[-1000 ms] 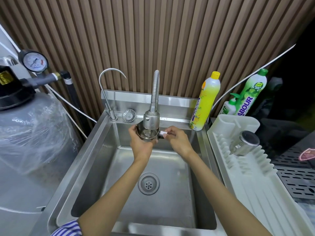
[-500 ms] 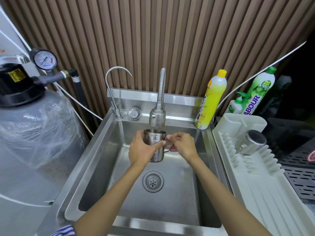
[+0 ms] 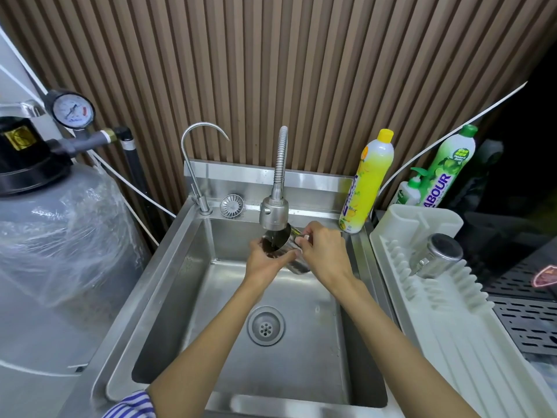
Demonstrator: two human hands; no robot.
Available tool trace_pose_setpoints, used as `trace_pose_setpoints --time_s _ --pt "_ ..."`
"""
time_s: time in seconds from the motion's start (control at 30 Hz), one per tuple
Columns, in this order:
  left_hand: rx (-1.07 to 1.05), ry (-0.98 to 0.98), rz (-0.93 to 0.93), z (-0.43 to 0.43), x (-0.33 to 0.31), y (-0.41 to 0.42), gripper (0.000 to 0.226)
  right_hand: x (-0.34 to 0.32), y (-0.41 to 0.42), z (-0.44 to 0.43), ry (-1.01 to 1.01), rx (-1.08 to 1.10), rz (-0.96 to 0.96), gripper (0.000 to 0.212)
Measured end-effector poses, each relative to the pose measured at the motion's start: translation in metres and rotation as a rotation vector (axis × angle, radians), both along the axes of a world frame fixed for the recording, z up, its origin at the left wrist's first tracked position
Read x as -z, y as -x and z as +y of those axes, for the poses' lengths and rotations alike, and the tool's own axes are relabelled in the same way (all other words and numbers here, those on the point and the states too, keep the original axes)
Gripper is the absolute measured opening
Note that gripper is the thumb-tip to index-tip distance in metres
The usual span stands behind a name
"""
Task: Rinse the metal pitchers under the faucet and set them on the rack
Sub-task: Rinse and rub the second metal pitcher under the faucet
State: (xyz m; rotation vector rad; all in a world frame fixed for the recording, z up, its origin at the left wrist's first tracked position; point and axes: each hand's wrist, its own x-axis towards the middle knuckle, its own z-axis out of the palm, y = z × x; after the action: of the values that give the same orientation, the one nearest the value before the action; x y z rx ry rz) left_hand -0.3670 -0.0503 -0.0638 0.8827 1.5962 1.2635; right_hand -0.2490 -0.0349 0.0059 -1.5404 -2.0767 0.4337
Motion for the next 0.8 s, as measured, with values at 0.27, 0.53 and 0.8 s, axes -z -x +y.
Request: trace_pose_setpoints --time_s 0.27,0.53,0.8 --pt "-0.251 -0.205 0.153 0.000 -0.008 0.001 0.083 0.033 0.007 0.005 0.135 0.037 0.244 0.016" --pt "-0.204 -0.228 0.660 -0.013 -0.012 0.016 0.085 0.068 0.020 -0.006 0.467 0.012 0.767 0.010" --pt "-0.240 0.002 0.734 -0.020 -0.013 0.012 0.082 0.058 0.004 0.001 0.410 0.062 0.724 0.015"
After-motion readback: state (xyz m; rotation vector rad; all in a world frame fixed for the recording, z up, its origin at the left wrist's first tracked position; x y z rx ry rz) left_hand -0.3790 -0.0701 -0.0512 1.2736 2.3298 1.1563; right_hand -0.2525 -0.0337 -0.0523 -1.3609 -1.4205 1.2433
